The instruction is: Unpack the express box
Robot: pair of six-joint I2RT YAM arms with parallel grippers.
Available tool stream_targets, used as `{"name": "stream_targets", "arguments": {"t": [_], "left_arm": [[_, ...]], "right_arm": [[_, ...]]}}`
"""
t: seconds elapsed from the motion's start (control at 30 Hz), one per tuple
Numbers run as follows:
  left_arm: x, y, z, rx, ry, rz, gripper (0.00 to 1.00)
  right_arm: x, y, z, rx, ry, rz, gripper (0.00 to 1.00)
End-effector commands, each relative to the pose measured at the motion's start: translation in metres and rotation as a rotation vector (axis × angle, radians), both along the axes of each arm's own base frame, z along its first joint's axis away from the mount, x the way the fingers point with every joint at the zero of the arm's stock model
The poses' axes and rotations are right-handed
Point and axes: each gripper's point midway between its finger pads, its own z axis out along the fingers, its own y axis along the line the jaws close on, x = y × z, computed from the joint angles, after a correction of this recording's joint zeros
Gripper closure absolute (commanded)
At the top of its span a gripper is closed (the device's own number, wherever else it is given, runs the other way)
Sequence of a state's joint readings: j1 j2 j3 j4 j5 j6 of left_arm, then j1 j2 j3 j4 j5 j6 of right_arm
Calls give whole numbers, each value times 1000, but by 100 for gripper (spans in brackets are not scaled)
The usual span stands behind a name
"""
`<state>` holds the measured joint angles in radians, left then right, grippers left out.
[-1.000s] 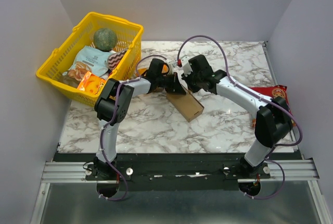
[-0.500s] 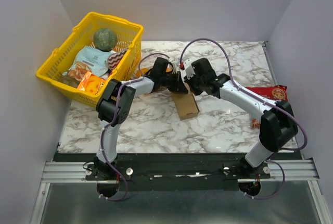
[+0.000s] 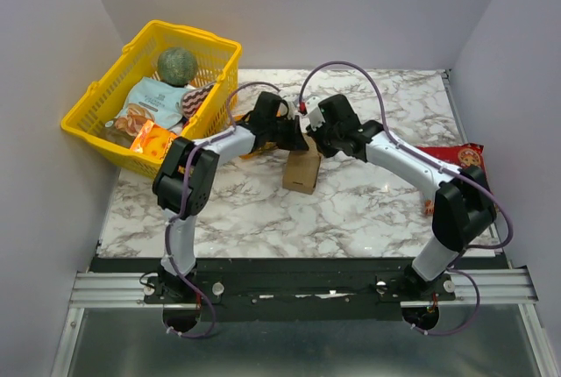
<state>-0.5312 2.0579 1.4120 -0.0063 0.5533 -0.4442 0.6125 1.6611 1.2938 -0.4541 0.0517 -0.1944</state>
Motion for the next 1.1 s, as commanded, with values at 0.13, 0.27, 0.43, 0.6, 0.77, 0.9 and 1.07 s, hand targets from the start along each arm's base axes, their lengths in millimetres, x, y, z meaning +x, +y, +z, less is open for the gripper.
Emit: {"name": "stream_targets", "arguments": {"t": [0.13, 0.27, 0.43, 0.6, 0.77, 0.9, 1.07], "left_arm": [[-21, 80, 64, -65, -114, -53, 100], [-58, 98, 37, 41, -90, -146, 100], [-79, 108, 0, 132, -70, -191, 100], [-94, 94, -20, 187, -81, -274, 100], [-116, 66, -29, 161, -72, -378, 100], [-136, 54, -3, 89, -80, -497, 100], [-112, 95, 25, 175, -179, -389, 100]], "right_arm": [[15, 19, 9, 9, -31, 44, 99], [15, 22, 6, 18, -23, 49, 100], [21, 31, 8, 37, -24, 60, 100], [21, 44, 10, 79, -7, 99, 100], [16, 40, -3, 56, 26, 96, 100], [13, 28, -10, 3, 26, 81, 99], [13, 15, -10, -34, 4, 53, 99]]}}
